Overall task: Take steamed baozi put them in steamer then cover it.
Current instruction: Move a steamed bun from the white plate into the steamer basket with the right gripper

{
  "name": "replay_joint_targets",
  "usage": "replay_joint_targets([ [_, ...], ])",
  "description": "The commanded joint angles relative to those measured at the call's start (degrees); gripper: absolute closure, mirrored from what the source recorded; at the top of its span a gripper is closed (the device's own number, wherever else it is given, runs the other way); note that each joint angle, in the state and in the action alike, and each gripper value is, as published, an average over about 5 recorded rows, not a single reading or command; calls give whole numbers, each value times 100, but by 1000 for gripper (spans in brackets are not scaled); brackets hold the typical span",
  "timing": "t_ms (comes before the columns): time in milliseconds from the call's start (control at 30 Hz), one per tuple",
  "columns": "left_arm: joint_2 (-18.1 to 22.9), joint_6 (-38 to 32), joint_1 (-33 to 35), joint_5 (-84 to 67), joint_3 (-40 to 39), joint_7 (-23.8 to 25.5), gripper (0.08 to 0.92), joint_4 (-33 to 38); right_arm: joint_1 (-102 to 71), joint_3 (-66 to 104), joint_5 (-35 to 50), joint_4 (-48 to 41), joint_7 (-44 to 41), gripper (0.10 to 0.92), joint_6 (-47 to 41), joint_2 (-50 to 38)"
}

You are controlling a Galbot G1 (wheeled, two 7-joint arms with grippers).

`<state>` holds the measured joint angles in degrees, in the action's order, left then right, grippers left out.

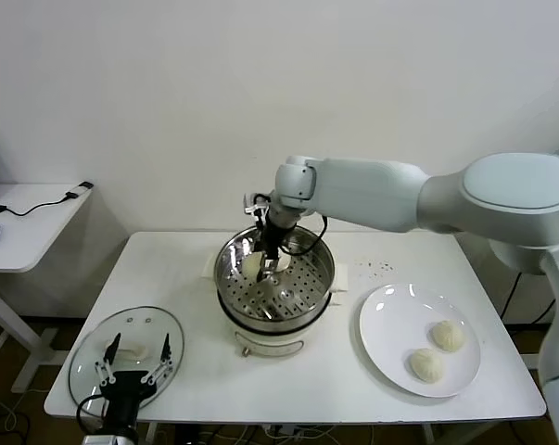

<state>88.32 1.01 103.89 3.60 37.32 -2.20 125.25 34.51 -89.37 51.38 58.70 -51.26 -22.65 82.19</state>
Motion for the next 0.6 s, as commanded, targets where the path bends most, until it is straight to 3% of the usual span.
replay_joint_targets([
  [33,14,0,-25,16,-1,8,177,-15,-339,20,-53,-120,38,313,-20,236],
  [267,2,-5,-39,14,21,5,177,-83,-418,47,-100,-218,46,303,3,282],
  [433,-3,0,-47,15,28,3,177,-95,-393,97,-118,-207,57,225,7,260],
  [600,-13,14,-64,18,35,0,177,-81,-126,125,-116,68,29,203,28,-4],
])
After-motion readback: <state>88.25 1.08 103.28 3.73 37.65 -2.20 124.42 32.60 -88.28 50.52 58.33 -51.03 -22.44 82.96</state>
